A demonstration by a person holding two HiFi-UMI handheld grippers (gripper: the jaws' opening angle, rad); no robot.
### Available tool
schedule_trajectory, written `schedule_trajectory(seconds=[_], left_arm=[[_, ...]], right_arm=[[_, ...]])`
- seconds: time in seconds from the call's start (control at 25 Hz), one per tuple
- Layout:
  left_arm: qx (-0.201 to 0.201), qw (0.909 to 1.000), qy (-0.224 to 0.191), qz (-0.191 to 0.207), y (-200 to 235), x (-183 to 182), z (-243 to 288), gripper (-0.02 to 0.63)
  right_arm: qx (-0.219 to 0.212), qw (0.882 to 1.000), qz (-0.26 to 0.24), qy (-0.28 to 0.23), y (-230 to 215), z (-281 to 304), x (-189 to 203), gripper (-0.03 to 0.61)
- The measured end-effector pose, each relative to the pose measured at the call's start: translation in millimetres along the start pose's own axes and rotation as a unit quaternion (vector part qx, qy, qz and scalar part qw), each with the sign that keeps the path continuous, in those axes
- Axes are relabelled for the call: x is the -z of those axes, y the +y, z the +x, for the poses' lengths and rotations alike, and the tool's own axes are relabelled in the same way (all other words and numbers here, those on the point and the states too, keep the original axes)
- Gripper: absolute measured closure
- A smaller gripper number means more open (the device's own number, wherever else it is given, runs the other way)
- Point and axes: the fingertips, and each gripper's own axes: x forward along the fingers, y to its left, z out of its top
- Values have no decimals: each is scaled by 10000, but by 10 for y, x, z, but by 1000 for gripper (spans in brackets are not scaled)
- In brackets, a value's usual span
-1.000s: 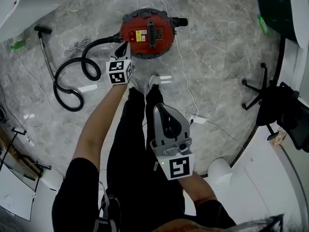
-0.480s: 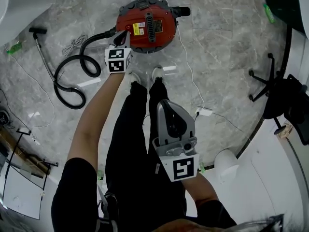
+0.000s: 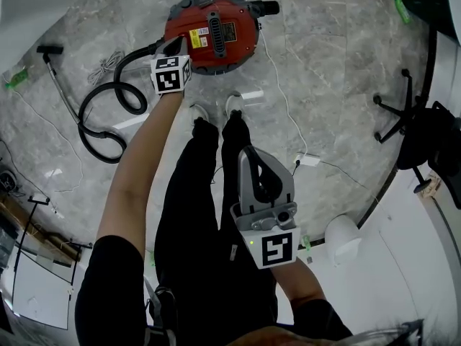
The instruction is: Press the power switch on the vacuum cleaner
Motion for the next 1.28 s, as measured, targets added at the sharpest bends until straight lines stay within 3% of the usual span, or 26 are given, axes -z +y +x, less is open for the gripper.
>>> schedule_trajectory(seconds=[0.2,0.36,0.52,0.68,0.92,1.08,1.28], left_arm=[[230,9990,16,-386,10,-5,1,595],[439,9986,224,-179,18,-25,77,595],[778,9950,273,-563,-31,-166,208,595],[695,9963,446,-254,-85,-234,296,595],[378,9991,152,112,-74,-208,193,595],[432,9988,-53,-225,-147,-245,40,595],[536,9979,-301,-224,-365,-299,-280,595]], right_arm=[[156,9999,57,48,-108,-39,76,558],[171,9998,93,34,-124,3,90,558],[176,9997,149,-18,-117,46,89,558],[219,9997,141,10,-148,26,125,558],[300,9995,91,-21,-209,-87,110,558],[287,9996,-1,-62,-218,-147,98,558],[193,9997,-60,-149,-137,-237,7,558]])
